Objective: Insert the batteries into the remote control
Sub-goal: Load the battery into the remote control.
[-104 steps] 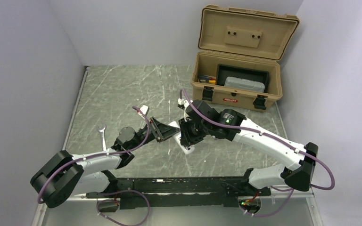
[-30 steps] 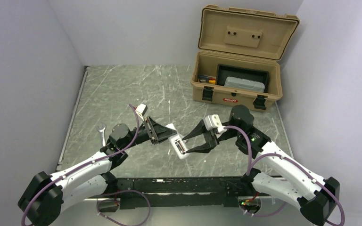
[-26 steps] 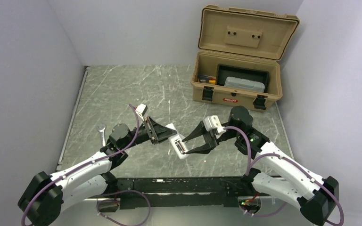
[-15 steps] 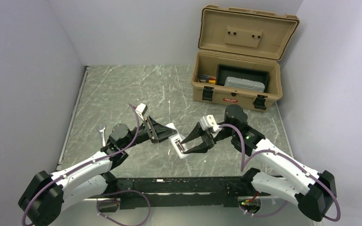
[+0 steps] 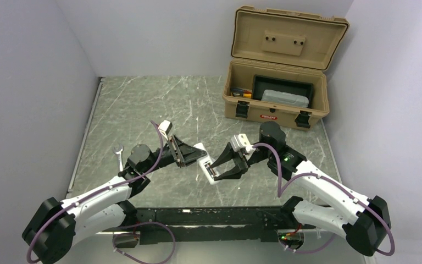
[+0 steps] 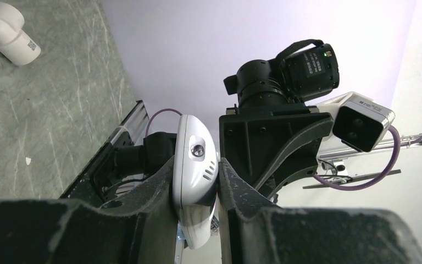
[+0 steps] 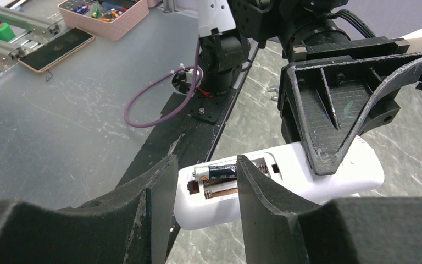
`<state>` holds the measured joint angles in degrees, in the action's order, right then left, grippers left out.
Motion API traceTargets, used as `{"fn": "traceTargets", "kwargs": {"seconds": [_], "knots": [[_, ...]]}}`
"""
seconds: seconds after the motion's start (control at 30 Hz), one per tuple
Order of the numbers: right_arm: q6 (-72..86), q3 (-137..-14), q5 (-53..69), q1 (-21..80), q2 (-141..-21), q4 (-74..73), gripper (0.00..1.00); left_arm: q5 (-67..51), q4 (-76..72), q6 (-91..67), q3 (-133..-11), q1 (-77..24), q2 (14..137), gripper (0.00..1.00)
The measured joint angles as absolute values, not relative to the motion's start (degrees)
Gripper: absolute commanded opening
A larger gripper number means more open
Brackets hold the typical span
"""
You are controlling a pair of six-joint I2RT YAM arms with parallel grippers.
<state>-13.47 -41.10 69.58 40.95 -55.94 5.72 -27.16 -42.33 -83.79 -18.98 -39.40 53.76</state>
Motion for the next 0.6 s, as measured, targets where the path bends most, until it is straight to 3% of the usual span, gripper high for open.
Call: {"fn": "traceTargets", "kwargs": {"seconds": [0.6], "knots": [[-13.28, -41.1, 70.63, 41.08, -57.34, 6.15, 0.45, -27.22, -43.77, -84.09, -18.85, -39.4, 54.28, 0.0]]}}
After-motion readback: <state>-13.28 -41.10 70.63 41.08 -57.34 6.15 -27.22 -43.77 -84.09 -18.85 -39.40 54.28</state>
